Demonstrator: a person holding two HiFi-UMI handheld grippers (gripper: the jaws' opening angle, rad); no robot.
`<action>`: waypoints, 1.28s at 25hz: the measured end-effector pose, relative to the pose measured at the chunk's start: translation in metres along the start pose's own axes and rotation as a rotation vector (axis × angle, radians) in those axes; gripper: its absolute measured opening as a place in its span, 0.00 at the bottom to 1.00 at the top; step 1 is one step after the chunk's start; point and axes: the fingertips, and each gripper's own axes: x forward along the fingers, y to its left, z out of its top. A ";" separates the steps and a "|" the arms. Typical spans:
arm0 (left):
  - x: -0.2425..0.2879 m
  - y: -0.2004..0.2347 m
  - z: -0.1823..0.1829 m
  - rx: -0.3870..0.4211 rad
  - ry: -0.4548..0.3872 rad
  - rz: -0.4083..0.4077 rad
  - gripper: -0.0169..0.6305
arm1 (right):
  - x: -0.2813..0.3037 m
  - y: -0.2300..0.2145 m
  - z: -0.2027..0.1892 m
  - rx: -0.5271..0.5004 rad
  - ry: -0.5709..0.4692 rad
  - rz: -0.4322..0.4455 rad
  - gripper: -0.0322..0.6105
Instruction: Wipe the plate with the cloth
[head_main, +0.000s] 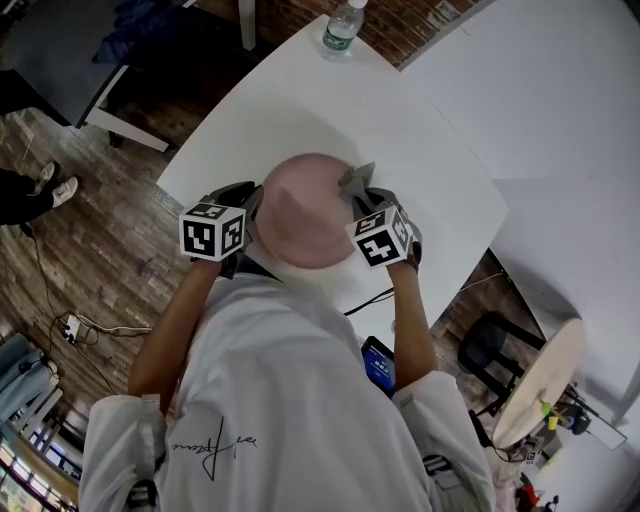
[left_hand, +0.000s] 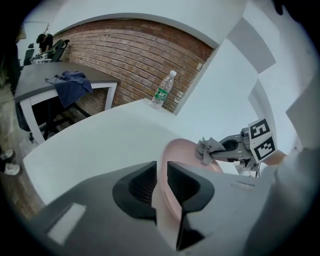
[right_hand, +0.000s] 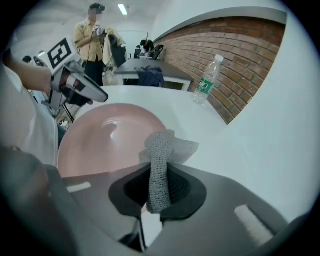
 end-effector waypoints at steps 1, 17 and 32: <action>-0.005 -0.001 0.003 -0.003 -0.015 -0.002 0.15 | -0.006 -0.002 0.003 0.023 -0.032 0.000 0.11; -0.044 -0.060 0.042 0.111 -0.134 -0.116 0.05 | -0.096 0.016 0.057 0.309 -0.476 0.104 0.10; -0.088 -0.111 0.081 0.138 -0.303 -0.126 0.05 | -0.170 0.048 0.083 0.393 -0.649 0.146 0.10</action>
